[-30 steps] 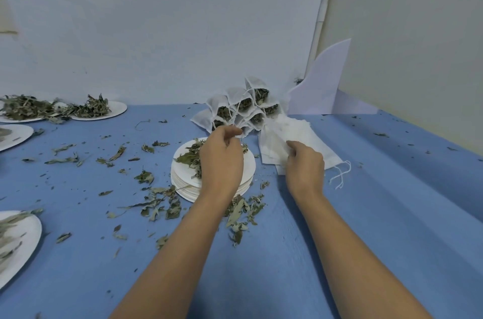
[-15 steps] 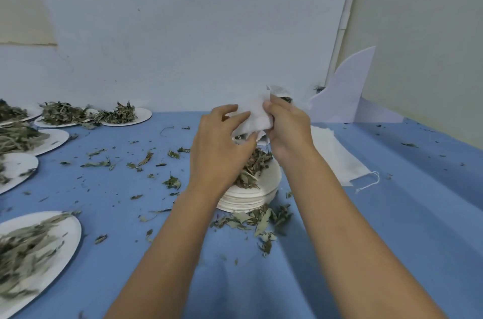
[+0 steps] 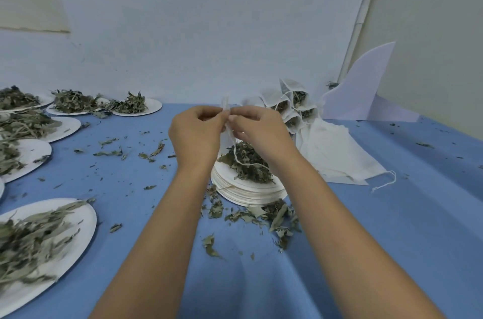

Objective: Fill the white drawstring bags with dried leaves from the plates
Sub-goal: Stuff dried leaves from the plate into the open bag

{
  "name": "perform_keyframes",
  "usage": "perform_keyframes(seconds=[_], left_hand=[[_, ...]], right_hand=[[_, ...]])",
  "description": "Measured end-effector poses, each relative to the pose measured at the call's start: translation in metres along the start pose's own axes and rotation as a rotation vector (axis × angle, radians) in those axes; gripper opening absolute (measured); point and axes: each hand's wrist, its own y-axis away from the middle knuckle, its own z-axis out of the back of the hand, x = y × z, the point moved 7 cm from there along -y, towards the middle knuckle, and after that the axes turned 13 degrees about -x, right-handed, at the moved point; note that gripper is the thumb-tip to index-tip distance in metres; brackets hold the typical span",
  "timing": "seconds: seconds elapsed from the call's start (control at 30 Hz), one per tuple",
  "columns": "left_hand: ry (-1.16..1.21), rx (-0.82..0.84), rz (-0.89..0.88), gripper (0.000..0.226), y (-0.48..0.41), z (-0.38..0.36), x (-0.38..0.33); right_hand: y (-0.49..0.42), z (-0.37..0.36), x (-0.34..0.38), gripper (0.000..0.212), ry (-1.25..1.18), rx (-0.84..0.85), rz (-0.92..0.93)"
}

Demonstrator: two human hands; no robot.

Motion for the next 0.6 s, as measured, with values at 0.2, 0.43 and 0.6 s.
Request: perform_keyframes(seconds=[0.2,0.43,0.6], left_hand=[[0.206,0.142,0.294,0.007,-0.004,-0.005,0.017],[0.067,0.162,0.123,0.009,-0.003,-0.010,0.007],[-0.189,0.052,-0.309,0.007,0.005,-0.002,-0.018]], right_hand=[[0.006,-0.004,-0.003,0.018,-0.160,0.068,-0.074],[0.003,0.006,-0.004,0.018,-0.253,-0.047,-0.133],[0.003,0.027,0.009,0.019,0.114,-0.333,0.179]])
